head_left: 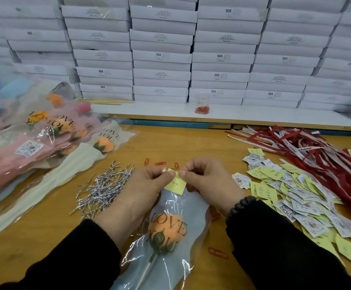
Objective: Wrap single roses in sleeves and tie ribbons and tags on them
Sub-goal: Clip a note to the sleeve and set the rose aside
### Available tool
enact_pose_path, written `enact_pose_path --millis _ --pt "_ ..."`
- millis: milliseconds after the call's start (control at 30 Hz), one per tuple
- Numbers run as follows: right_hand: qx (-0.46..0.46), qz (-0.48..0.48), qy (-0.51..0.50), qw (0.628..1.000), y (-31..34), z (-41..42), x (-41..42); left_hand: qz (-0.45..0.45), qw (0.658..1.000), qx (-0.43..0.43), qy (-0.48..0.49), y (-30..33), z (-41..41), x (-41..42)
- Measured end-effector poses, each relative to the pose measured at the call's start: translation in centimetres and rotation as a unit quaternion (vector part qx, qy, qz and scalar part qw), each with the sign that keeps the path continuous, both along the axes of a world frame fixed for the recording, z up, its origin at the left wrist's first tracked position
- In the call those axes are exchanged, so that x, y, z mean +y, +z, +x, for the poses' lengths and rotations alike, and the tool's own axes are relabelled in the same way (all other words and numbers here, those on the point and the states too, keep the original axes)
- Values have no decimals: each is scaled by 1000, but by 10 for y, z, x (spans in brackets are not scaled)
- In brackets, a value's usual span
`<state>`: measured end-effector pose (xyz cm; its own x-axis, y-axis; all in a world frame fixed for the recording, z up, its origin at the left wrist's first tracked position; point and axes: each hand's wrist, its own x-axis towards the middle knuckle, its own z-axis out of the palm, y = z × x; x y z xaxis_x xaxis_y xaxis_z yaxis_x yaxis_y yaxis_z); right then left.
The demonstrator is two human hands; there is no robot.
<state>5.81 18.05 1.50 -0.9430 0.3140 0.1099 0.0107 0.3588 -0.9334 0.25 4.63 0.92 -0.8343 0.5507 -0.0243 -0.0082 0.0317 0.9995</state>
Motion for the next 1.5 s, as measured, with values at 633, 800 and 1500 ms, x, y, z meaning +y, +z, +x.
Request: enact_pose_path --millis 633,800,1500 --pt "-189 288 -19 939 7 14 51 -5 998 -18 67 1 -2 0" --pt "-203 321 -13 925 7 12 47 -12 998 -15 66 0 -1 2" --pt "49 1 -93 994 19 13 41 -14 998 -15 58 -1 -2 3"
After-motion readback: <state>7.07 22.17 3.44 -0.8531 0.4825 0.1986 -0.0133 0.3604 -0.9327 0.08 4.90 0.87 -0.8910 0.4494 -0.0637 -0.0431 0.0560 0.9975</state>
